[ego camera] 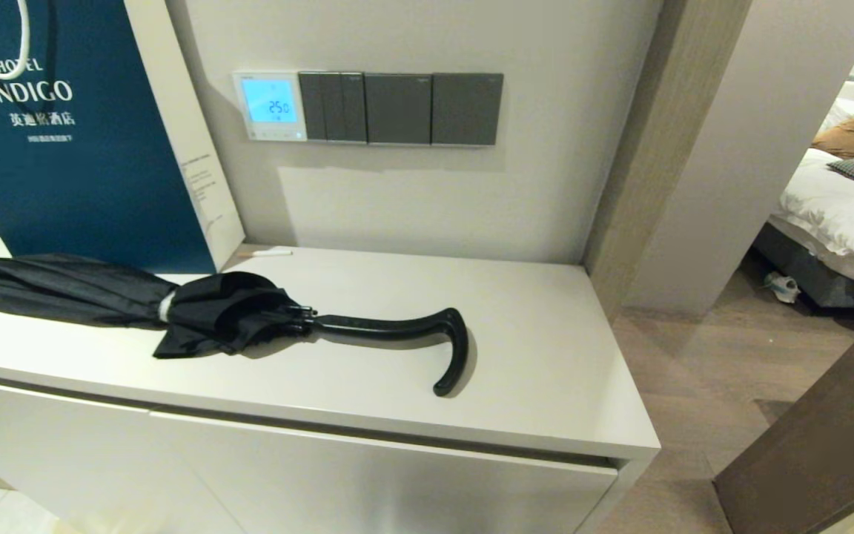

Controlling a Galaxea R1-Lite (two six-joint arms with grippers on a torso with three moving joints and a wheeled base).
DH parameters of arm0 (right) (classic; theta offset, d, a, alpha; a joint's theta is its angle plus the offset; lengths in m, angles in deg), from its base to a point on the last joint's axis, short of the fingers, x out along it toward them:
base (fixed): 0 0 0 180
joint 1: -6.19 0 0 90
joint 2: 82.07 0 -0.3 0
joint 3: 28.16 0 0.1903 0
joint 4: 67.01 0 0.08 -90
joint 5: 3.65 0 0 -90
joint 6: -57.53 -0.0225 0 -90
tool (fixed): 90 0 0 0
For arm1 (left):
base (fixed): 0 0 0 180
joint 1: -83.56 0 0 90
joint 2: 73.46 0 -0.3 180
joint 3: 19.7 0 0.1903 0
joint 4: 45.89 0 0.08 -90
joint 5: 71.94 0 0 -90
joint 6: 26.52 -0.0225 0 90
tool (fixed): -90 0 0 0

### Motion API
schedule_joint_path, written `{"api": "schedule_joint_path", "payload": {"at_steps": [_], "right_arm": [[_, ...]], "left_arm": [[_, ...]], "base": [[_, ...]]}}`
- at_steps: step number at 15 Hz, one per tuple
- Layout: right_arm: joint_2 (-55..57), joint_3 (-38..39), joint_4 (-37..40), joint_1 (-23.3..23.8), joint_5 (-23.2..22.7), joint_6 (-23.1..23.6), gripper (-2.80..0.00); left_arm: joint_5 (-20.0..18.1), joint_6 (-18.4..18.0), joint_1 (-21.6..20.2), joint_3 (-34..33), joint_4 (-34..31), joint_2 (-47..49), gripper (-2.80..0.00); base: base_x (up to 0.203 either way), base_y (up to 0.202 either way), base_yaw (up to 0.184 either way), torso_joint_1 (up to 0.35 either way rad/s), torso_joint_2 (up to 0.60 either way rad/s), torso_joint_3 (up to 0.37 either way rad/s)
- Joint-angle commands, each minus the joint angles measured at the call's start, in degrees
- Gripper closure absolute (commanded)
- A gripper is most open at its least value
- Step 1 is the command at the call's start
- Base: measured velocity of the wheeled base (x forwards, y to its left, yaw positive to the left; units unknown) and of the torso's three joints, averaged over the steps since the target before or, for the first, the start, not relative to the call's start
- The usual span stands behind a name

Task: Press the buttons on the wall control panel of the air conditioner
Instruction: Turn off the central air conditioner

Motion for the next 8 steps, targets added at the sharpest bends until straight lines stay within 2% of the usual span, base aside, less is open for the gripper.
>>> {"api": "schedule_joint_path", "payload": {"at_steps": [1,8], "right_arm": [[0.06,0.09,-0.01,-0.01,0.0,0.01,0.0],[0.06,0.09,-0.01,-0.01,0.0,0.01,0.0]], "left_arm": [[0.04,-0.05,-0.02,0.02,-0.02,0.07,0.0],[0.04,0.04,-0.02,0.02,-0.02,0.07,0.0]], "base": [[0.0,0.0,0.0,0.0,0.0,0.0],[0.0,0.0,0.0,0.0,0.0,0.0]]}}
